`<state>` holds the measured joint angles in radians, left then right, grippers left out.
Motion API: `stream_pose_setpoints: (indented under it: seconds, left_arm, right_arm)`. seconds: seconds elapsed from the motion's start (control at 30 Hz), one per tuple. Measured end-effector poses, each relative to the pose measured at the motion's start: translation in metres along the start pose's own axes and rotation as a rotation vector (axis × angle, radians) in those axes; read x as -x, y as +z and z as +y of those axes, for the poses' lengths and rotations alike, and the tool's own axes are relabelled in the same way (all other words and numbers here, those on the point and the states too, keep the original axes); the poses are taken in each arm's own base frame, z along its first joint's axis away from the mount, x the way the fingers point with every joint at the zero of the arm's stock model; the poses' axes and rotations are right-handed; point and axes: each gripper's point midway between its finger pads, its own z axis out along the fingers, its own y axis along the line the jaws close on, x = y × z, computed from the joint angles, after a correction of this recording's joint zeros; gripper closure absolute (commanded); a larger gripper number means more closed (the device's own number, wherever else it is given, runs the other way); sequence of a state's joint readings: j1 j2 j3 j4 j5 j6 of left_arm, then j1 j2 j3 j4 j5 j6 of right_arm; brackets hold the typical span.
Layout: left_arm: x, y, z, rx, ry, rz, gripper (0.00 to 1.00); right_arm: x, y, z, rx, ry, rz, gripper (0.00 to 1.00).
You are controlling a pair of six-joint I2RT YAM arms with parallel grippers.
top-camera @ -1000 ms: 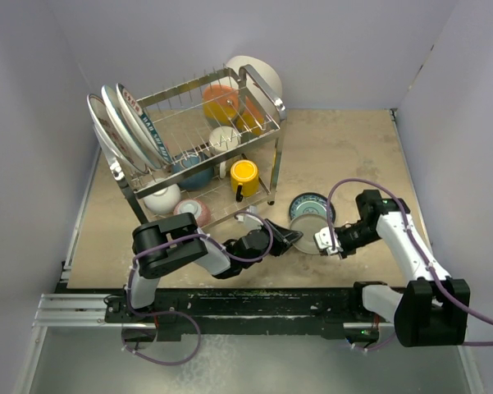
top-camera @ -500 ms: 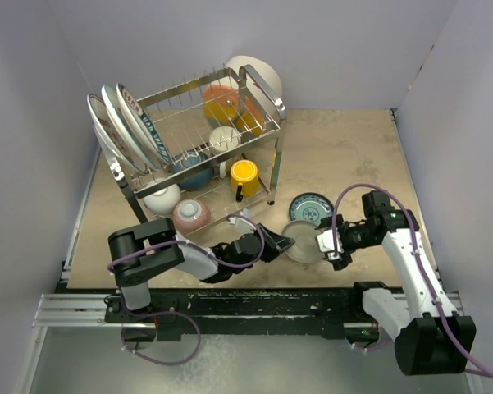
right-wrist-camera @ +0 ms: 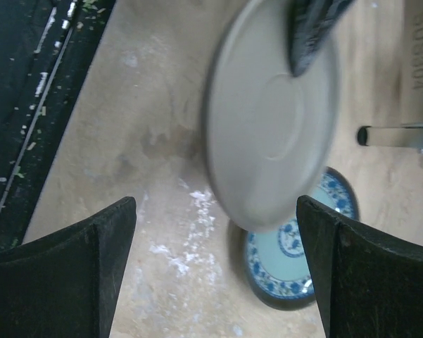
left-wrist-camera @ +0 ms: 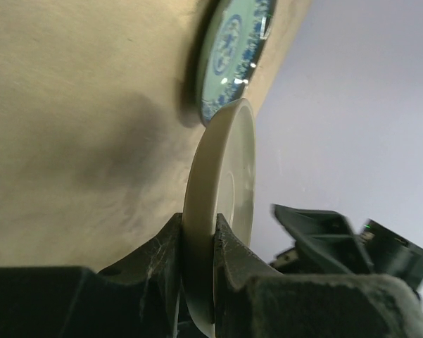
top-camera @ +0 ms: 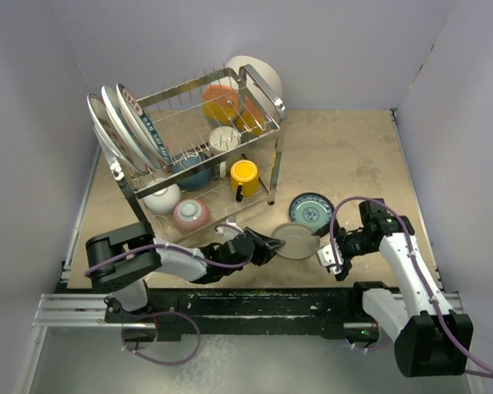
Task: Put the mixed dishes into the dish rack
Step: Pick up the plate at the center of the board.
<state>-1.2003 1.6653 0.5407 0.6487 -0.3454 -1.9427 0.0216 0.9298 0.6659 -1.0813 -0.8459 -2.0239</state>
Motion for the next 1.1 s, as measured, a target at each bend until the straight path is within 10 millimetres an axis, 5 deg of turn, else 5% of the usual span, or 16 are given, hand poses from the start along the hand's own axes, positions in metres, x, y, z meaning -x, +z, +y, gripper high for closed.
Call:
stream_pose_setpoints:
  seconds: [0.2,0.67,0.93,1.1]
  left_arm:
    - [-0.004,-0.009,-0.023,-0.049,-0.056,0.017,1.0]
    - [-0.006,-0.005,-0.01,-0.024,-0.066,0.039,1.0]
    - [-0.003,-0.001,-0.013,-0.045,-0.11,0.038,0.81]
    - [0.001,0.0,-0.018,-0.065,-0.146,0.031,0.58]
  right_arm:
    - [-0.007,0.01,0.007,0.009,-0.002,-0.009,0.27]
    - [-0.011,0.017,-0.002,-0.04,-0.045,-0.027,0.72]
    - [-0.01,0.018,0.0,-0.028,-0.046,-0.025,0.98]
    - [-0.006,0.017,0.002,-0.017,-0.035,-0.038,1.0]
